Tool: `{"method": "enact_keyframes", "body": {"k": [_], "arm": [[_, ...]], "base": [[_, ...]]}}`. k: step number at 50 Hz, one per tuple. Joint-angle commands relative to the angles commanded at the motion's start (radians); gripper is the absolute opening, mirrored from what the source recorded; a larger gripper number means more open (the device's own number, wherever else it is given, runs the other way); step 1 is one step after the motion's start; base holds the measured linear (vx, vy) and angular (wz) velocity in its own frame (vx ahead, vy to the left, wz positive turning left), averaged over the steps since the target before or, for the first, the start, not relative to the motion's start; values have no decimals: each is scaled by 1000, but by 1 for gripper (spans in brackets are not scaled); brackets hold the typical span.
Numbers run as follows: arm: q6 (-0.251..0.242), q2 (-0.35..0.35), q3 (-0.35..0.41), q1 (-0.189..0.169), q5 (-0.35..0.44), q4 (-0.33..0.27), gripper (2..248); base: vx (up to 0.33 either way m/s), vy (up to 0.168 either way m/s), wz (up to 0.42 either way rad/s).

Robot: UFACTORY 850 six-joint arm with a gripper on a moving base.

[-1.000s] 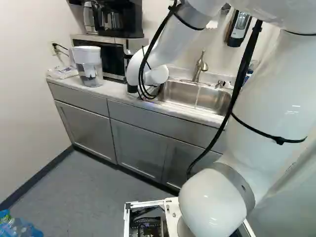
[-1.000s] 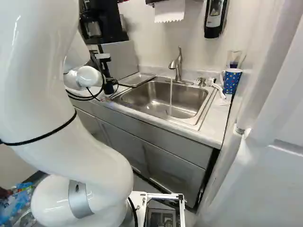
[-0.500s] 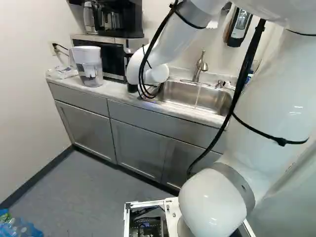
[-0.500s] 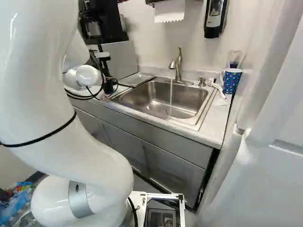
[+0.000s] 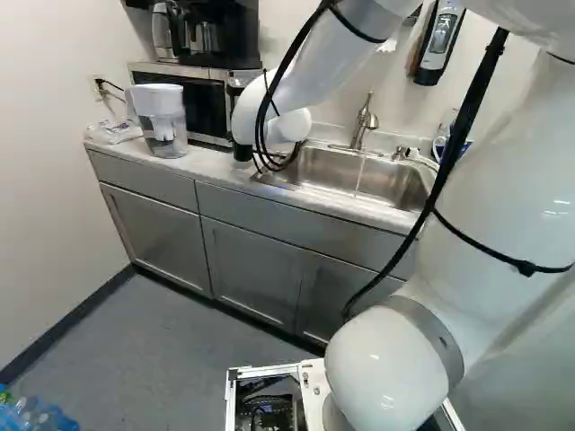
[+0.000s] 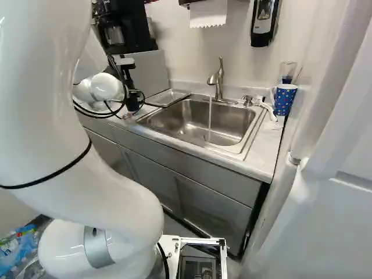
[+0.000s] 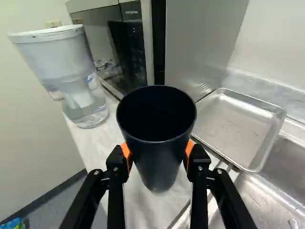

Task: Rinse the cup and place it in the tray

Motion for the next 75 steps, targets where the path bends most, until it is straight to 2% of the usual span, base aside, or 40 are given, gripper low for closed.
{"method": "enact_keyframes", "body": {"k": [41, 75], "arm": [[0, 64, -28, -42, -53, 0, 124], [0, 111, -22, -102, -92, 0, 124]], "base": [[0, 0, 0], [0, 0, 0]]}}
